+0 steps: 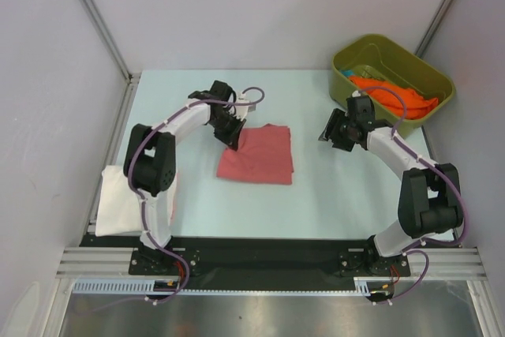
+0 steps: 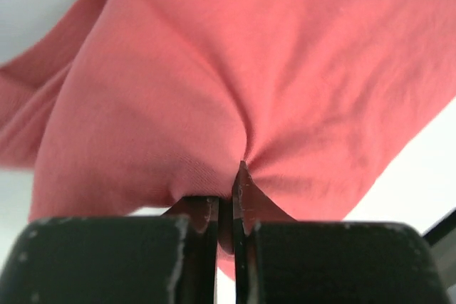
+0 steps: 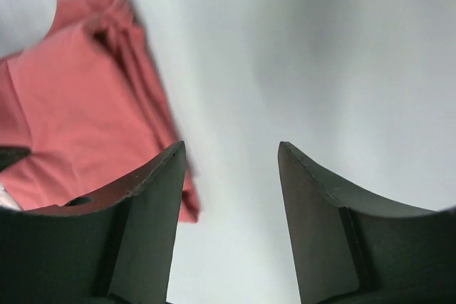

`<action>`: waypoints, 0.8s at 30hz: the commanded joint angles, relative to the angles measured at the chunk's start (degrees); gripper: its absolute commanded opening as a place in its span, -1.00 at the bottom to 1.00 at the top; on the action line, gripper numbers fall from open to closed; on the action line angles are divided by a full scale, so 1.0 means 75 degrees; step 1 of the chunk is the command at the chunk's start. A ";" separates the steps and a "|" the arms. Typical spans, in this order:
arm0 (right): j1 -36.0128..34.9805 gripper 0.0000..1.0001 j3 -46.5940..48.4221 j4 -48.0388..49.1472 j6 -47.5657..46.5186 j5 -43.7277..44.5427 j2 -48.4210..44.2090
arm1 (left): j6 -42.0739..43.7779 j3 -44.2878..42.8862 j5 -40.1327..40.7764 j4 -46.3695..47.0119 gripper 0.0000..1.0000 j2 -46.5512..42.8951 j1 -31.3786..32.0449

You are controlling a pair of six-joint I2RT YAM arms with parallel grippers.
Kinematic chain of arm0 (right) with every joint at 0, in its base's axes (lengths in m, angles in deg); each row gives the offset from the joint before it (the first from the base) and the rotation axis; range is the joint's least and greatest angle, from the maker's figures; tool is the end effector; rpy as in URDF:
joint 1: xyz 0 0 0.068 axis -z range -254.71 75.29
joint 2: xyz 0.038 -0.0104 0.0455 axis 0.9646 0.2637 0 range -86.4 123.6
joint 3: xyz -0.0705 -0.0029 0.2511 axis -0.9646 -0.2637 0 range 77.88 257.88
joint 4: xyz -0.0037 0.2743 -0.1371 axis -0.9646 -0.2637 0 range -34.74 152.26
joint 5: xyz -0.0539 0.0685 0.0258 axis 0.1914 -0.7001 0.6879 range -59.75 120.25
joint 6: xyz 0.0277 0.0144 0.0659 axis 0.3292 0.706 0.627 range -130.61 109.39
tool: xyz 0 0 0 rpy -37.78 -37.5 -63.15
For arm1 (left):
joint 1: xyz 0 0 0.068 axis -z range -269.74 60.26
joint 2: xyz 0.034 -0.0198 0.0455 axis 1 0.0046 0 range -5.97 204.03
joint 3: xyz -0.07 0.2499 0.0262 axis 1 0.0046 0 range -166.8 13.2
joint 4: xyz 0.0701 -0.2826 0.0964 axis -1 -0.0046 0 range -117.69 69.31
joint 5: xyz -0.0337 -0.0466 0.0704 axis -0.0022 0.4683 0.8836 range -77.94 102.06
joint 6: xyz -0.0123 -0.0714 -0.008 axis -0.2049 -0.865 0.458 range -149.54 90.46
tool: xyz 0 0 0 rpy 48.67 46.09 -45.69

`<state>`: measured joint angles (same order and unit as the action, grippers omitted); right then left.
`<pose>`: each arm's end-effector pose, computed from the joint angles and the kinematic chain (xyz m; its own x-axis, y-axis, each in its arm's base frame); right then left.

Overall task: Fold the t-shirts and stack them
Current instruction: Neatly place the folded tshirt to the corner

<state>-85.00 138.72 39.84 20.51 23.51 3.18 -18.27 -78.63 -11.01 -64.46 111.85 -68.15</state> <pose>0.3804 0.0763 0.1724 -0.7852 0.3791 -0.4896 0.1822 0.8972 0.4024 0.4299 -0.1957 0.1399 -0.7648 0.4960 -0.4113 0.6261 0.7226 -0.2929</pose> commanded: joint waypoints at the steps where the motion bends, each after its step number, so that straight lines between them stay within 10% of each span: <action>1: -0.0023 0.20 -0.0096 -0.0211 -0.0222 0.0137 -0.0225 | 0.2597 0.0524 0.0989 -0.2049 -1.00 -0.0989 -0.0077; 24: -0.0023 0.20 0.0161 0.0001 -0.0387 -0.0015 0.0009 | 0.3114 0.3491 0.5770 -0.3517 -0.99 -0.6531 -0.1283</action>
<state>-85.00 137.80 39.41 18.71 23.33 2.64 2.51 -51.57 24.62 -92.26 67.87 -74.69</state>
